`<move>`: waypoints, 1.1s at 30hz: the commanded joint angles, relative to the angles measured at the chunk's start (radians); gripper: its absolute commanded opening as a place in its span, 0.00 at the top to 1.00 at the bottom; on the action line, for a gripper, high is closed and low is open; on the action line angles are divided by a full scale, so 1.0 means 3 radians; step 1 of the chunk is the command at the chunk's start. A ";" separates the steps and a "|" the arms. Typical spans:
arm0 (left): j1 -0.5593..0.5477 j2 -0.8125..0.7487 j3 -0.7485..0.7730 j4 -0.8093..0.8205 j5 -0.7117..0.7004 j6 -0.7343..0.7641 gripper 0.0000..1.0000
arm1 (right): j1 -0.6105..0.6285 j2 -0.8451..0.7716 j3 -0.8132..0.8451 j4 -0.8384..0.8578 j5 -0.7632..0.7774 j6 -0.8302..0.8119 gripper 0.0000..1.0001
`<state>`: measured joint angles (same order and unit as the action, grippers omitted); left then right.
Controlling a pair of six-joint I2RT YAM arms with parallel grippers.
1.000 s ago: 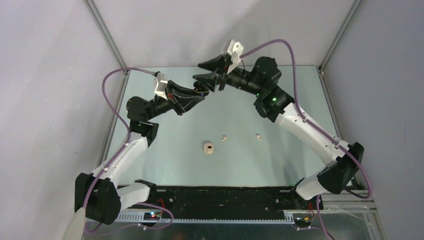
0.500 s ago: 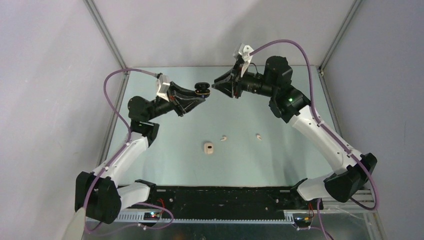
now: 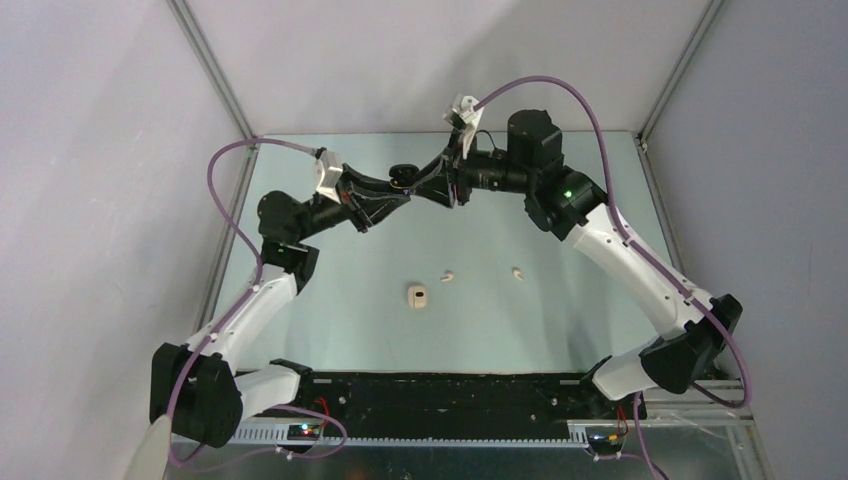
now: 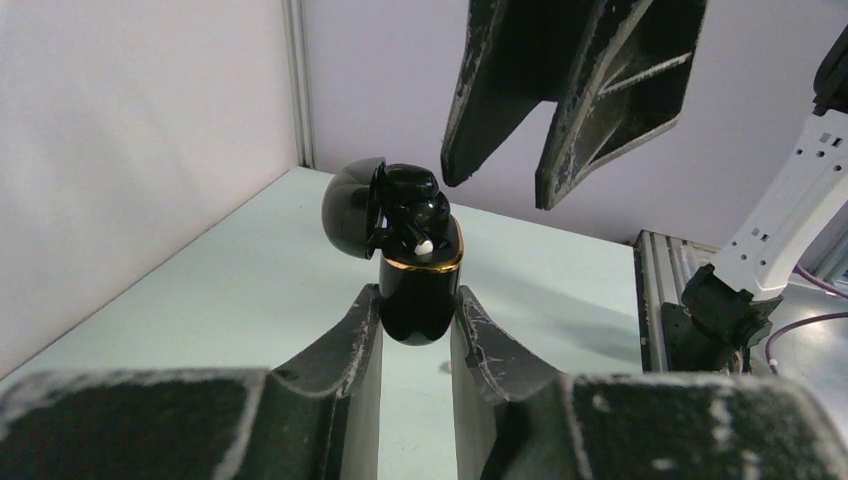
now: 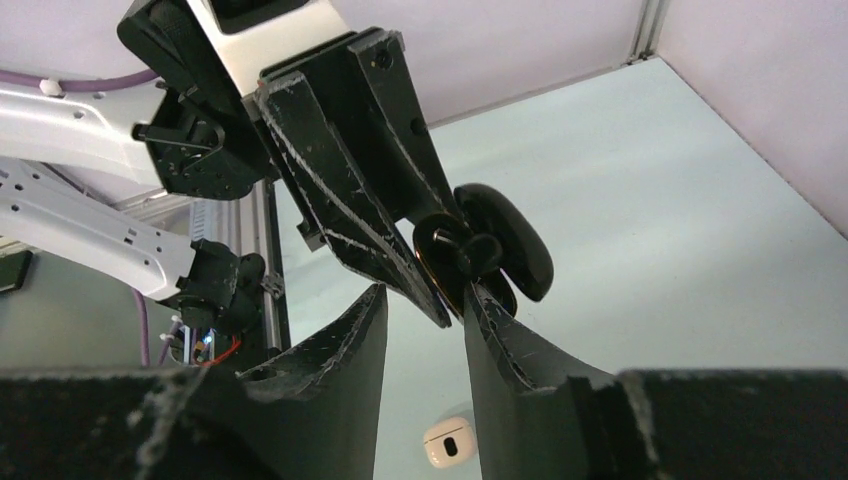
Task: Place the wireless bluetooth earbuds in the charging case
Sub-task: Pick up the left earbud from the left side groove of the charging case.
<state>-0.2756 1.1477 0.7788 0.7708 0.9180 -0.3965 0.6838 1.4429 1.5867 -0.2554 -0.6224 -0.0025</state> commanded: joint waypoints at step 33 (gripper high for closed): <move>-0.0053 -0.0078 -0.0065 0.0010 -0.0115 0.0251 1.00 | 0.0141 0.0436 0.0675 -0.0292 0.0512 0.0123 0.65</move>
<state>-0.2829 1.1477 0.7647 0.7509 0.8932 -0.3557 0.7204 1.5658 1.7416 -0.3473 -0.5083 0.0273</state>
